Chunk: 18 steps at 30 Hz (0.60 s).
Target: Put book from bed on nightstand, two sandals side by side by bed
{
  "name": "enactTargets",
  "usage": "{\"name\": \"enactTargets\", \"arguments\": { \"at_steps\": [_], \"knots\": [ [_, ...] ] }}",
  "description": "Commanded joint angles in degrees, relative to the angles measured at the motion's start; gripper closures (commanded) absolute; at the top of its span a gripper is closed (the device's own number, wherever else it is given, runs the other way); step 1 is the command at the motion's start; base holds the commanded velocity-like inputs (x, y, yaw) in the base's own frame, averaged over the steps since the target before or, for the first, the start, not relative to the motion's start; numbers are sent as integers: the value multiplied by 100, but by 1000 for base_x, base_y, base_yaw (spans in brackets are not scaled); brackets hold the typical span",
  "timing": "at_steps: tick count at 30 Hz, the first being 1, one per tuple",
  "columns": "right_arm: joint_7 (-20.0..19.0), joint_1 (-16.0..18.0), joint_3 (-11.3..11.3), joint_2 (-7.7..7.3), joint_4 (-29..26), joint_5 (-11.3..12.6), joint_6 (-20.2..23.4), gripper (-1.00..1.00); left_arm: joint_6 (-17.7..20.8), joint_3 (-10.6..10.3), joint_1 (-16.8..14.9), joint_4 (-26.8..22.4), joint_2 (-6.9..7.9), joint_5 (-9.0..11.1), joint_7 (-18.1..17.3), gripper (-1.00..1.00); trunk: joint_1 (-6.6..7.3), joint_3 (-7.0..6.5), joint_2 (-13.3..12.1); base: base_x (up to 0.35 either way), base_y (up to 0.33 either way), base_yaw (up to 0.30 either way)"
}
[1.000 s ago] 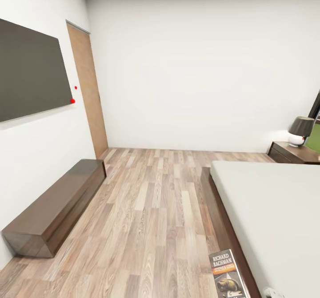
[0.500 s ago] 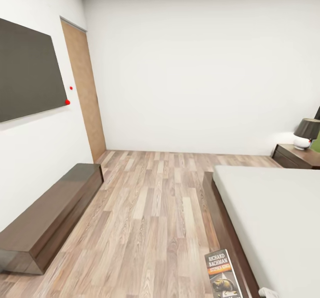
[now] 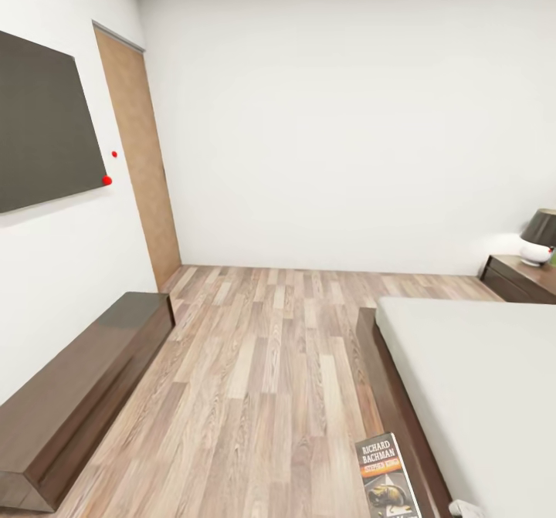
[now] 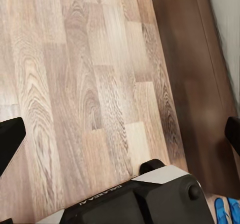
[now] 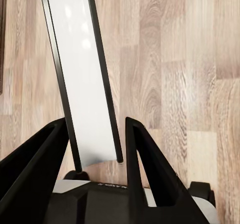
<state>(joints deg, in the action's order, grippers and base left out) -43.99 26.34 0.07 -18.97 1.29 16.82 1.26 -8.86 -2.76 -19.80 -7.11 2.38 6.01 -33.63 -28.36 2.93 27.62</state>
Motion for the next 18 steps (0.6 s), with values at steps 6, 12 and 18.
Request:
{"name": "enactTargets", "arguments": {
  "at_steps": [6, 12, 18],
  "knots": [
    [-63, 11, -25, -1, 6, 27, 22, 100, -5, -32, -6, 8, 6, 58, -21, -100, -6, 12, 11, 330, 0, 0],
    [-919, 11, -25, -1, 3, 7, 23, 100, -2, -32, -6, 8, 8, 58, -29, -100, -6, 12, 11, 330, 0, 0],
    [-1073, 11, -25, -1, 3, 37, 17, 100, -2, -28, -6, 8, 9, 58, -29, -100, -6, 12, 11, 330, 0, 0]
  ]
}}
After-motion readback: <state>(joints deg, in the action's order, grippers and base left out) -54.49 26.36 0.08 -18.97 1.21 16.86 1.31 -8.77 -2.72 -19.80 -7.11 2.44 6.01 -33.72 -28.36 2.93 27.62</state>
